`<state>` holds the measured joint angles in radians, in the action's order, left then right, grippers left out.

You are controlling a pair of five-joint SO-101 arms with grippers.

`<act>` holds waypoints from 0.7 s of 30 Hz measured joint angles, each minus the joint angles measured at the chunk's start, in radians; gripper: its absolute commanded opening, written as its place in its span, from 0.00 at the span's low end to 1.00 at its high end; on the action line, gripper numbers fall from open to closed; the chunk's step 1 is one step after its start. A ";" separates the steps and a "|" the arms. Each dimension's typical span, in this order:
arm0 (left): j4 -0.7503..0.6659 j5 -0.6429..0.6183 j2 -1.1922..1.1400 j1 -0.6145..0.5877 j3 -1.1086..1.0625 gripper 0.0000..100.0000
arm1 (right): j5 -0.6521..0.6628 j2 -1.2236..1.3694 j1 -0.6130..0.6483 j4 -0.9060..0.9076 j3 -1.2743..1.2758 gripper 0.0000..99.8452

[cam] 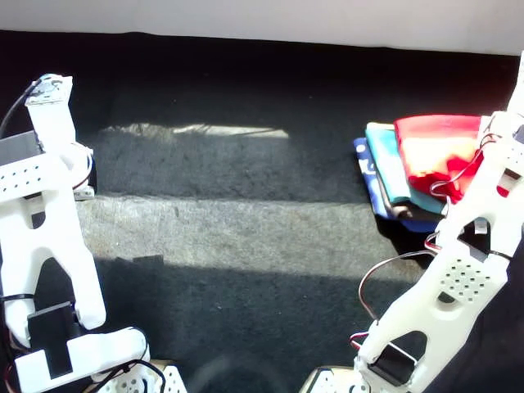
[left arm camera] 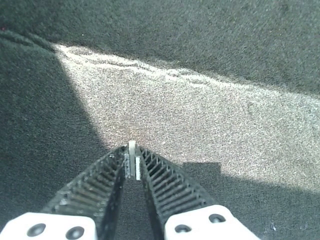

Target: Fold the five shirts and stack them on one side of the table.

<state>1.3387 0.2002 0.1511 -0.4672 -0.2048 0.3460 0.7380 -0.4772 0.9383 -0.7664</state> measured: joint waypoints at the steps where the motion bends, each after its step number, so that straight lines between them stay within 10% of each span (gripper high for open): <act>1: 0.000 0.000 0.000 0.000 0.000 0.01 | 0.000 0.000 0.000 0.000 -0.002 0.01; 21: 0.000 0.000 0.000 0.000 0.000 0.01 | 0.000 -0.101 0.141 0.677 -0.500 0.08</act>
<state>1.3387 0.2002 0.1511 -0.4672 -0.2048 0.3460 0.6368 -0.3360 1.6149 -1.2666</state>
